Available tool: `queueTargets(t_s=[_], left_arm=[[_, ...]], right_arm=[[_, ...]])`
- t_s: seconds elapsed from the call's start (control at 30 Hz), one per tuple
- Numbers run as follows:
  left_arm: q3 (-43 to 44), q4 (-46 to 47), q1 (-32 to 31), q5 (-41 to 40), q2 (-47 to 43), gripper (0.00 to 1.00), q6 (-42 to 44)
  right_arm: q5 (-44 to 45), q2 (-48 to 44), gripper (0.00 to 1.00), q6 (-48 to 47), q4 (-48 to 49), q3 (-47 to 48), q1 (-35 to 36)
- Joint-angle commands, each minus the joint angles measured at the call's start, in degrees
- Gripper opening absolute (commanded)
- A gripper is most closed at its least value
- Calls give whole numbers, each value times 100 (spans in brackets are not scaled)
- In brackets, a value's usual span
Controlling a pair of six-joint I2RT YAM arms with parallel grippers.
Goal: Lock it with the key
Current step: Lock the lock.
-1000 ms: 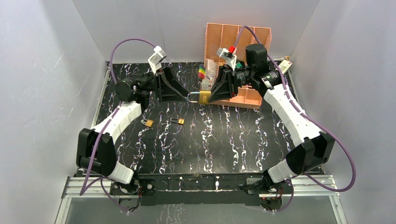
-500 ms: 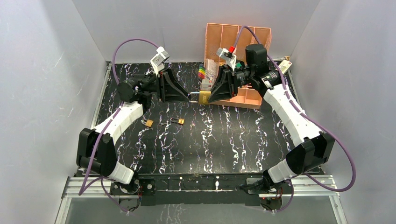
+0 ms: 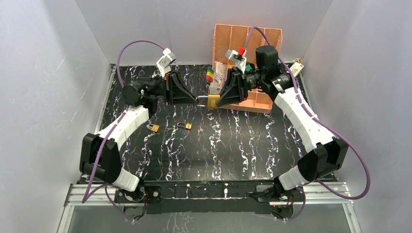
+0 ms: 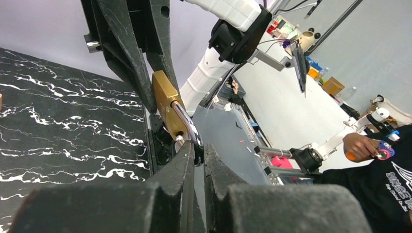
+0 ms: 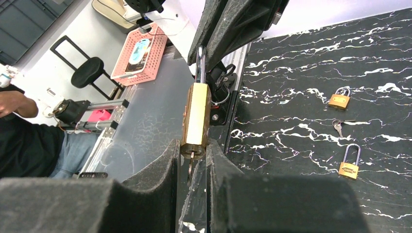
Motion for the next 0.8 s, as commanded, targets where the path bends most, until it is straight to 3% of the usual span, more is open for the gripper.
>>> queueTargets(t_s=[0.0, 0.77], left_arm=[[27, 222, -114, -301, -182, 0, -113], [-196, 292, -460, -592, -62, 0, -22]], right_arm=[[24, -89, 0, -51, 140, 170, -50], [75, 92, 0, 45, 291, 332, -59]])
